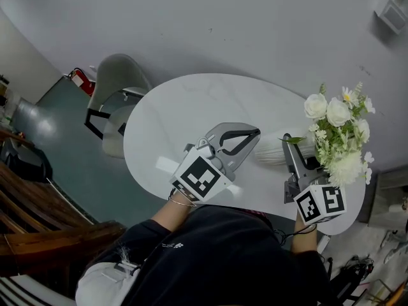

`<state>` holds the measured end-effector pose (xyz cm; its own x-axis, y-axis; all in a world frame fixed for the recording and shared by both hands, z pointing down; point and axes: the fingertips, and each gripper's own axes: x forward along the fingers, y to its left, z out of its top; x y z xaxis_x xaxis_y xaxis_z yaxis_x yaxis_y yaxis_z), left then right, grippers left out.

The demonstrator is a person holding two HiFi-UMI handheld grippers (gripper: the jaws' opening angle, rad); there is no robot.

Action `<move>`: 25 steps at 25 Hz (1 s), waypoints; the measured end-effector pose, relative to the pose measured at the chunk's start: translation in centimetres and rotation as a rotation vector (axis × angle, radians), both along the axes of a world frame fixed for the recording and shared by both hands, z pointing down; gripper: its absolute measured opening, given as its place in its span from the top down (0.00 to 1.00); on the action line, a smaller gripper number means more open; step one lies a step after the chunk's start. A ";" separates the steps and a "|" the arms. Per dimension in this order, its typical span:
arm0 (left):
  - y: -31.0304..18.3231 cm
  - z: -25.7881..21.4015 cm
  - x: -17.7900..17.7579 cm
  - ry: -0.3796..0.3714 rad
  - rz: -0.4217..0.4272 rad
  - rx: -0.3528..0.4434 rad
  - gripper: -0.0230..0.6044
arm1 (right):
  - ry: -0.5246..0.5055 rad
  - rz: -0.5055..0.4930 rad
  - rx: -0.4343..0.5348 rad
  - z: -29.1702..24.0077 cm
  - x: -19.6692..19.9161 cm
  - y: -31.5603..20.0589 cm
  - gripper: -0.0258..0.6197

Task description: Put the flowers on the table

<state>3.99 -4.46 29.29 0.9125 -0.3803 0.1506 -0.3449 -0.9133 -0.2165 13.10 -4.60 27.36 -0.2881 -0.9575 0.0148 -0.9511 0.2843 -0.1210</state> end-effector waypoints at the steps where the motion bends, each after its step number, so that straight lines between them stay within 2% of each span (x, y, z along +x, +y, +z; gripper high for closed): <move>1: 0.0 0.1 0.0 0.000 -0.003 0.000 0.97 | 0.002 -0.003 0.004 -0.1 0.0 -0.1 0.39; 25: 1.6 -0.1 0.1 -0.015 -0.103 0.012 0.97 | -0.001 -0.117 0.000 -0.1 -0.4 0.5 0.39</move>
<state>4.08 -2.90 29.17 0.8664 -0.4736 0.1586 -0.4333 -0.8707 -0.2327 12.66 -4.08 27.28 -0.3977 -0.9174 0.0145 -0.9113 0.3931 -0.1222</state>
